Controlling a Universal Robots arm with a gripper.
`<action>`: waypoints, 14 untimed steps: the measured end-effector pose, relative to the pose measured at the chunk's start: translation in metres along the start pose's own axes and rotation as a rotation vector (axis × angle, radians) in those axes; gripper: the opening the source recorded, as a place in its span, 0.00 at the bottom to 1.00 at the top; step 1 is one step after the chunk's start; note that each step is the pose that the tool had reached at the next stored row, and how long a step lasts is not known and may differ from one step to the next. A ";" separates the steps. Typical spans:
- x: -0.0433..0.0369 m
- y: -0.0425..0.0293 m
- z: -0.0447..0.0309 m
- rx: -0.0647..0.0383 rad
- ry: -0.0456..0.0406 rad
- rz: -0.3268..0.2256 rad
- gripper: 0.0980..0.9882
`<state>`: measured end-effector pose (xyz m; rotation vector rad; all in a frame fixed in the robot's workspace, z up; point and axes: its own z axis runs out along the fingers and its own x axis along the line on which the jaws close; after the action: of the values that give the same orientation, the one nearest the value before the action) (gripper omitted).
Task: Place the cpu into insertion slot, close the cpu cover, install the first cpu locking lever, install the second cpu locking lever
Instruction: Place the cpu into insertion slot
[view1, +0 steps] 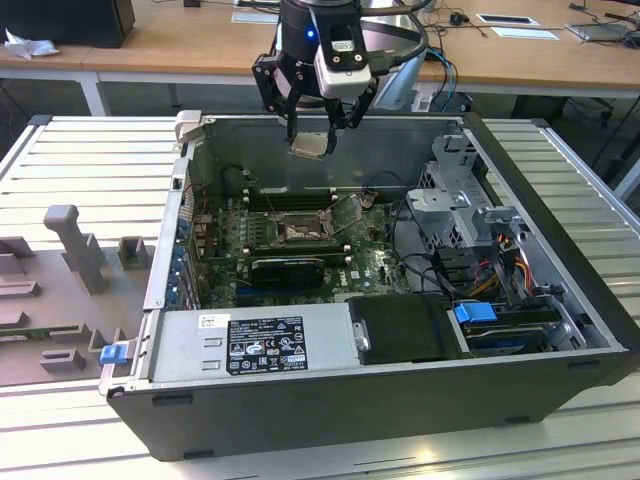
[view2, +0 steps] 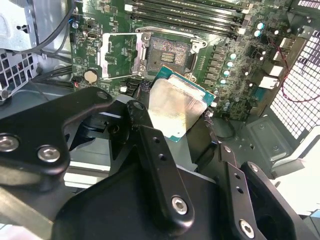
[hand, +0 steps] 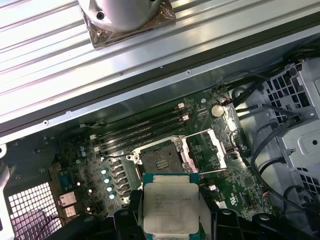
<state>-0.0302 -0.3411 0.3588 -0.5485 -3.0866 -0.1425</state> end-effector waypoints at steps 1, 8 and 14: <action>0.0000 0.0000 0.0000 0.000 -0.0002 0.002 0.49; 0.0000 0.0000 0.0000 0.000 -0.0017 0.020 0.49; 0.0000 -0.0001 0.0008 0.000 -0.0056 0.060 0.49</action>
<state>-0.0302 -0.3411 0.3580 -0.6416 -3.0715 -0.1416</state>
